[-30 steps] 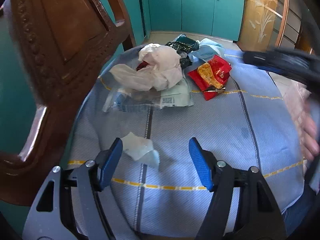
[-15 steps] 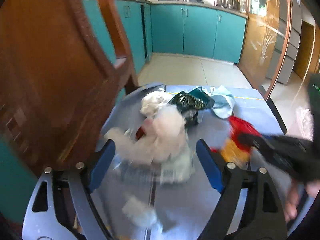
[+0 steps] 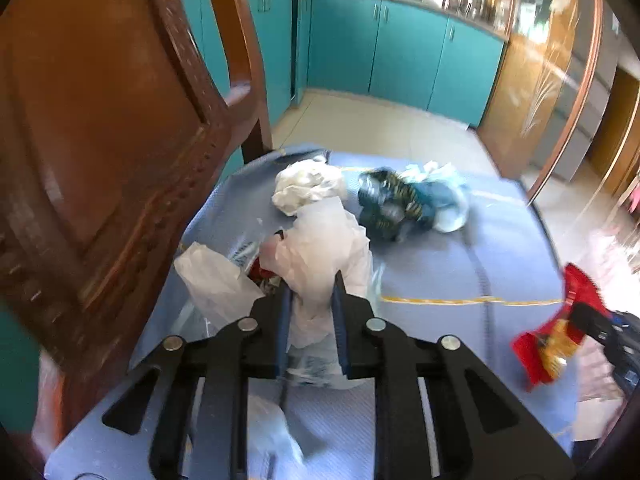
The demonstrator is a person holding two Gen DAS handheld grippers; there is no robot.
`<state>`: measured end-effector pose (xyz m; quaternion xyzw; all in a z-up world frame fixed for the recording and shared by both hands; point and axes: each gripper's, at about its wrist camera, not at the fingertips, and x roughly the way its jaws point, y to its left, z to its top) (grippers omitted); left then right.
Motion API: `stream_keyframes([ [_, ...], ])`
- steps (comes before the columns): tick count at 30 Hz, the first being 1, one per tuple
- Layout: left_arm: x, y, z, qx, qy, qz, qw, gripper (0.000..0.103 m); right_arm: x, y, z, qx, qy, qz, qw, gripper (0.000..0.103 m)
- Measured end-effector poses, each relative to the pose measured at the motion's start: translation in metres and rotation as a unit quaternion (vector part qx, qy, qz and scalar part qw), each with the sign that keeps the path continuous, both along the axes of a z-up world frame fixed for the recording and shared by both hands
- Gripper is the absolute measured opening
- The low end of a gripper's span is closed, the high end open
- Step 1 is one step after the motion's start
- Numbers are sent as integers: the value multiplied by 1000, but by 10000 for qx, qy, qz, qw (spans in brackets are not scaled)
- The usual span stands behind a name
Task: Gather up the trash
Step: 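Grasp the white tissue with the left tool while the right tool grasps the red snack wrapper, then hold the tissue in the left tool and the wrapper in the right tool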
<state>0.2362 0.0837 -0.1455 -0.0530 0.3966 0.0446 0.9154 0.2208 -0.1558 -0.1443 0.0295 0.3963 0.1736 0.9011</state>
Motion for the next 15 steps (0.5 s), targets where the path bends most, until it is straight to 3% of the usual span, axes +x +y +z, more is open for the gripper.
stream_keyframes([
  [6,-47,-39,34,221,-482,-448,9976,20,-9,-4,7,-115,-213,-156,9996,13],
  [15,-77,-74,48,536,-789,-768,9925,20,-27,-5,10,-282,-456,-269,9982,13],
])
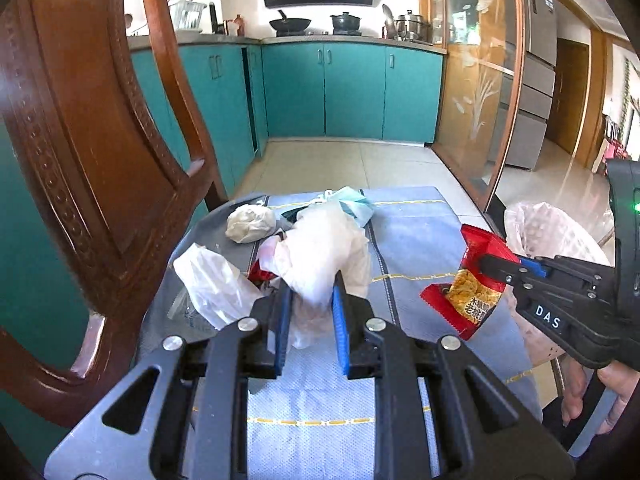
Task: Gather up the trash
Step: 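Hold the tissue in the left tool and the wrapper in the right tool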
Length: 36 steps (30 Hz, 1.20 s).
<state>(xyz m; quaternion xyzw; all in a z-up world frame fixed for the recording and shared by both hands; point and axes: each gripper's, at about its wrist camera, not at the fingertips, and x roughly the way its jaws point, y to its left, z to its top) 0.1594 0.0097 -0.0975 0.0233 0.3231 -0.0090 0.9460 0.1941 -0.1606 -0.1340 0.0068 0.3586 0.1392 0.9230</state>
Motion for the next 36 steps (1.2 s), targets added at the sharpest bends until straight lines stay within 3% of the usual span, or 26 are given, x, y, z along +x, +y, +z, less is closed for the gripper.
stream_keyframes([
  [12,-19,-10,-9,-72,116,-254,9996,21,-17,1,-1,-337,-208,-156,9991,13],
  [36,-17,-11,-40,-164,690,-297,9970,21,-19,2,-2,-364,-149,-170,9991,13],
])
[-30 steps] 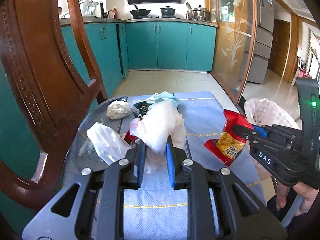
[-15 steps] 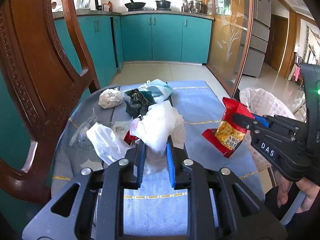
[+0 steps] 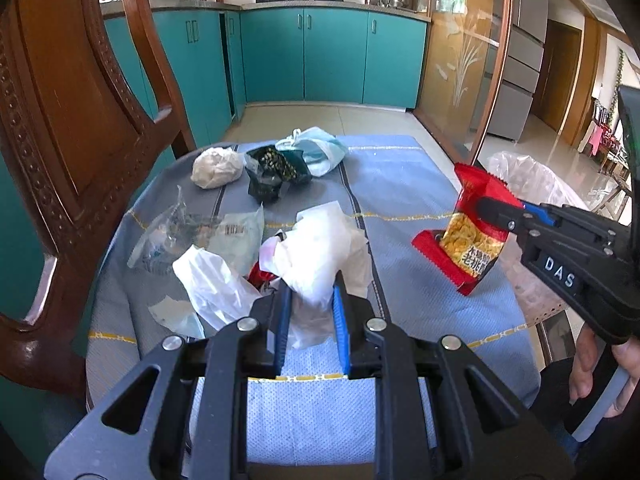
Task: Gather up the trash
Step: 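Hold the tissue in the left tool and the wrapper in the right tool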
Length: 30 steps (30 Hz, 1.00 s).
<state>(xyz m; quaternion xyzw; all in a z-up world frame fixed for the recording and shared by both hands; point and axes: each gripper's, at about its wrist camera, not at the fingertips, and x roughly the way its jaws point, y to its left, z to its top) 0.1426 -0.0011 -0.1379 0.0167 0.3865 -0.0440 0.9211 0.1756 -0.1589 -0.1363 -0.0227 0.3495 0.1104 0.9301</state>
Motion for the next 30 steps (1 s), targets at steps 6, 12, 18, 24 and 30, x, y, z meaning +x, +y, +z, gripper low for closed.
stream_keyframes([
  [6,3,2,-13,-54,233,-40,9997,21,3,3,-3,-21,96,18,9999,13],
  [12,4,3,-23,-44,384,-41,9992,22,4,6,-9,-35,232,73,9997,13],
  [18,3,10,-23,-100,402,47,9991,26,10,8,-21,50,548,155,9984,13],
  [24,6,18,-24,-183,408,150,9989,42,15,9,-33,-135,726,27,9973,24],
  [30,12,22,-26,-293,453,119,9985,64,15,14,-36,-332,713,34,9969,60],
])
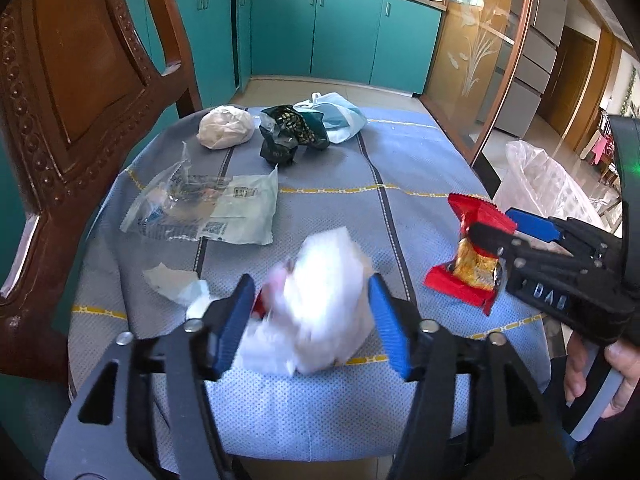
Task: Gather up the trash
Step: 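Hold the tissue in the left tool and the wrapper in the right tool, then carry both items over the wastebasket and open both tools to drop them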
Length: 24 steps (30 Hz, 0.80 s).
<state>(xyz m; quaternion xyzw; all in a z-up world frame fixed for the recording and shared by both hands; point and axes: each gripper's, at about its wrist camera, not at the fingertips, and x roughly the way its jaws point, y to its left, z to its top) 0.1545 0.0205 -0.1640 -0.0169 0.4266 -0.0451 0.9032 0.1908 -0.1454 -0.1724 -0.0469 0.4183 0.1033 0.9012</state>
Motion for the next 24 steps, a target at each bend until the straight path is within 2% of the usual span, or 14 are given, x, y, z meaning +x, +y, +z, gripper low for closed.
stream_keyframes([
  [2,5,-1,-3,7,59,-48,10000,70,1,5,-3,-125,22,42,9999,67],
  [6,9,-1,-16,2,268,-33,9996,70,5,15,-15,-362,136,136,9992,70],
  [10,11,2,-27,-114,439,-28,9990,60,9,25,-26,-426,267,290,9983,70],
  [12,10,2,-28,-90,419,-34,9991,54,10,27,-26,-323,297,369,9984,57],
  [14,8,3,-27,-69,391,-46,9992,46,10,29,-25,-165,373,499,9979,31],
  [16,7,3,-25,-42,366,-39,9993,42,9,31,-23,-170,347,554,9977,18],
  [20,3,4,-14,14,182,11,9998,38,6,29,-14,-213,89,437,9988,15],
  [24,-4,1,9,198,-189,19,9996,38,2,18,5,-103,-242,279,9993,15],
])
